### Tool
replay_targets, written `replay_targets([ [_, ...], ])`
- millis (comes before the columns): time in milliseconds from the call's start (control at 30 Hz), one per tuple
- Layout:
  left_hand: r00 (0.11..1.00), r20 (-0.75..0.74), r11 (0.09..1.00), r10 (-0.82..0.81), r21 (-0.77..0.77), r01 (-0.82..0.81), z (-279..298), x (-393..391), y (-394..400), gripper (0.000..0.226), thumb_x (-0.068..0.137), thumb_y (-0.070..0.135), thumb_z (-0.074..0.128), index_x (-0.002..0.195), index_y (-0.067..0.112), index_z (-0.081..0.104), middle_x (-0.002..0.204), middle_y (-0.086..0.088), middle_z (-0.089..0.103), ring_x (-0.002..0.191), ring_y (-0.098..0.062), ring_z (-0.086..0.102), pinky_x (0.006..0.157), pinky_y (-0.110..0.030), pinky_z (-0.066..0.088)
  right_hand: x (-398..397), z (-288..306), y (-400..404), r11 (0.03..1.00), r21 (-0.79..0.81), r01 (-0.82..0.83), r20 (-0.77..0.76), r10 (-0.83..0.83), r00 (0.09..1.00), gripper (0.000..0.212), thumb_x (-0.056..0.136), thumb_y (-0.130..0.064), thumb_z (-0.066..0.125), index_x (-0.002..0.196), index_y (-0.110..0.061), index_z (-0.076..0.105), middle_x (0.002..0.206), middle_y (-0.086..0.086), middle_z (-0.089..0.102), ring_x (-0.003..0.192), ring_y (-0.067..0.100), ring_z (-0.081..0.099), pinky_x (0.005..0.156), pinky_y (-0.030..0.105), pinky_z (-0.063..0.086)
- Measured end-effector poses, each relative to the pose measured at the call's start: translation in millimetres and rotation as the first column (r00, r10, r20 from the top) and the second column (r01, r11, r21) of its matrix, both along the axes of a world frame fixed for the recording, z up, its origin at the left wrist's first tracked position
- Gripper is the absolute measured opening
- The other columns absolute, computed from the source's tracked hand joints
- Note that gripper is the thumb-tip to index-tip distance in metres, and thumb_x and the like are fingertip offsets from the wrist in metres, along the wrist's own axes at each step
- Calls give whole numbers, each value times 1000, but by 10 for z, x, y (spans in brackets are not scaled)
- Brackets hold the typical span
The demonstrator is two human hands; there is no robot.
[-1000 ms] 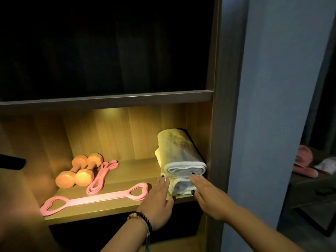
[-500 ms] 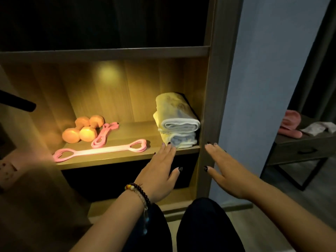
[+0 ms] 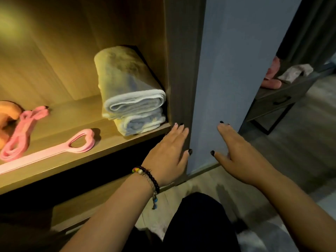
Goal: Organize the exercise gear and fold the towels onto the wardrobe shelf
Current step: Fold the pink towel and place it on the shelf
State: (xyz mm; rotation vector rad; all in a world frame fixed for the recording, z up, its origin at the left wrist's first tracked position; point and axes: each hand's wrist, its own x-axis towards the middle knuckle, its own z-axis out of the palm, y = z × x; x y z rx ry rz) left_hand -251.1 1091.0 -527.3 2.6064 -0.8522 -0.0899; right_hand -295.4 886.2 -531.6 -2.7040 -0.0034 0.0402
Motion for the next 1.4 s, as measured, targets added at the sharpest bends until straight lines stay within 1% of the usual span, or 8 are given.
replay_targets([
  [133, 987, -16, 987, -161, 5, 161, 34, 591, -536, 64, 101, 32, 39, 154, 19, 4, 162, 5, 3, 146, -3, -3, 111, -14, 2, 419, 38, -427, 996, 1, 88, -24, -88, 996, 79, 94, -33, 56, 153, -16, 6, 161, 1, 6, 147, 12, 5, 119, 30, 12],
  [300, 952, -116, 959, -284, -49, 280, 502, 1080, -997, 68, 101, 33, 40, 154, 26, -2, 160, 13, -1, 137, 10, -4, 110, -13, 10, 716, 484, -982, 965, 4, 262, -89, -261, 961, 71, 95, -30, 55, 151, -22, 12, 158, -2, 15, 145, 13, 13, 113, 27, 18],
  [367, 935, -162, 949, -315, -41, 312, 759, 1167, -1141, 69, 101, 34, 41, 153, 27, -4, 160, 14, -3, 138, 9, -2, 114, -15, 12, 758, 726, -1156, 946, -8, 324, -164, -321, 933, 74, 97, -33, 52, 153, -23, 4, 161, -5, 5, 146, 10, 5, 112, 23, 9],
  [467, 917, -195, 936, -349, -38, 349, 1149, 1232, -1401, 70, 101, 33, 40, 152, 27, -7, 160, 12, -4, 136, 10, -4, 110, -10, 3, 709, 1090, -1360, 943, -55, 329, -130, -333, 934, 77, 96, -34, 52, 153, -18, 2, 161, -3, 2, 143, 5, -4, 107, 16, -1],
  [633, 907, -294, 954, -301, -85, 289, 1697, 1252, -1771, 74, 100, 32, 44, 152, 27, -9, 160, 12, -5, 144, 1, -1, 109, -13, 1, 561, 1776, -1496, 904, -38, 426, -166, -426, 890, 80, 92, -38, 56, 152, -21, 5, 161, -1, 5, 147, 14, 7, 115, 29, 16],
  [767, 874, -369, 949, -316, -108, 298, 2072, 1201, -2012, 85, 98, 32, 50, 150, 26, -18, 160, 11, -9, 146, -4, -2, 117, -21, 6, 479, 2211, -1610, 906, -71, 416, -255, -420, 871, 79, 94, -40, 52, 152, -23, 1, 161, -2, 1, 141, 17, 28, 107, 28, 37],
  [933, 876, -356, 945, -324, -89, 314, 2425, 1335, -2428, 84, 97, 27, 49, 151, 24, -15, 160, 9, -9, 147, -5, -3, 118, -22, 7, 587, 2569, -2040, 899, -110, 424, -342, -435, 833, 77, 97, -39, 48, 152, -23, -3, 161, -1, -5, 144, 18, 22, 113, 32, 29],
  [1400, 910, -295, 957, -291, -92, 276, 2738, 1663, -3729, 74, 98, 23, 47, 153, 21, -2, 161, 6, -5, 148, -10, -3, 114, -18, 3, 1111, 2998, -3224, 883, -119, 454, -278, -469, 839, 79, 94, -40, 53, 152, -24, 3, 161, 1, 4, 145, 20, 21, 111, 34, 33],
])
